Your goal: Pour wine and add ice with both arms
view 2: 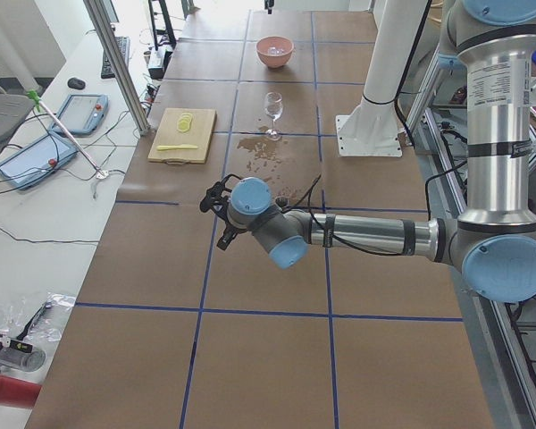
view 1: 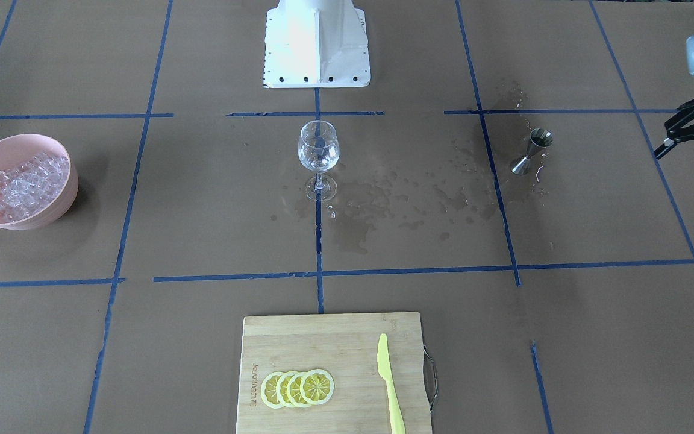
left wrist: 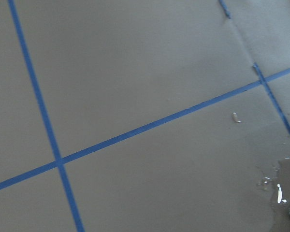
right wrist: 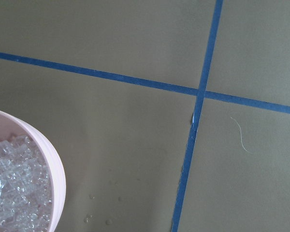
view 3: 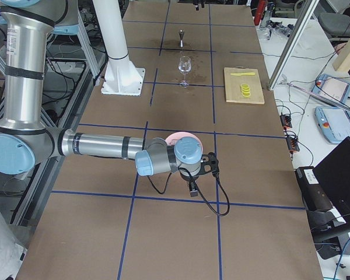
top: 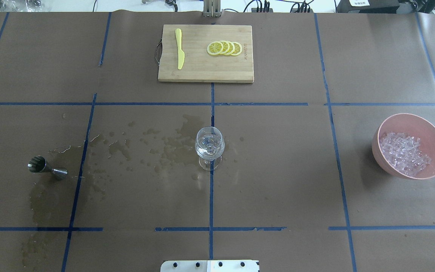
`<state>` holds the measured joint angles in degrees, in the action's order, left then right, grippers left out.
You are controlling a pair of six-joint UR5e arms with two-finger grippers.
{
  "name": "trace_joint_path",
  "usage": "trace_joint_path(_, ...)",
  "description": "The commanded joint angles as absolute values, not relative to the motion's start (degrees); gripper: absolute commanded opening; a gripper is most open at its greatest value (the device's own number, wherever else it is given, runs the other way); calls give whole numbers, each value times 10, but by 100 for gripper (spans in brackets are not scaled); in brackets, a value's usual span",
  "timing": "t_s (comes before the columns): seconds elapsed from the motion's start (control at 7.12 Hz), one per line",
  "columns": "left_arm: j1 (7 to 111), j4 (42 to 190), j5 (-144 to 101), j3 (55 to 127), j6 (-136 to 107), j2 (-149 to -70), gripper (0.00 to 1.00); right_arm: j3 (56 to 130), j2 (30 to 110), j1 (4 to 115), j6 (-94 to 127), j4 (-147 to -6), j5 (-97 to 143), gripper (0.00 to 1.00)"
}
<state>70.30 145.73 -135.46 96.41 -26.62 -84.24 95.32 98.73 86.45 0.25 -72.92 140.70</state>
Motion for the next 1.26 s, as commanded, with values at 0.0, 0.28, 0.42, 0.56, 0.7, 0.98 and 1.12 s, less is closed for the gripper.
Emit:
trace_joint_path(0.0, 491, 1719, -1090, 969, -516, -796, 100, 954, 991, 863, 5, -716, 1427, 100)
trace_joint_path(0.28, 351, 1850, -861, 974, -518, -730, 100, 954, 991, 861, 5, -716, 1430, 100)
trace_joint_path(0.42, 349, 1963, -857, 976, -513, -688, 99, 954, 991, 861, 5, -716, 1432, 100)
trace_joint_path(0.56, 338, 2023, -845, 976, -459, -654, 98, 954, 991, 861, 5, -716, 1432, 100)
trace_joint_path(0.7, 327, 2024, -803, 975, -404, -653, 99, 953, 991, 861, 5, -716, 1432, 100)
trace_joint_path(0.98, 224, 2019, -665, 973, -404, -654, 99, 954, 991, 861, 5, -716, 1437, 100)
trace_joint_path(1.12, 178, 2016, -627, 972, -406, -652, 99, 954, 991, 860, 5, -716, 1443, 100)
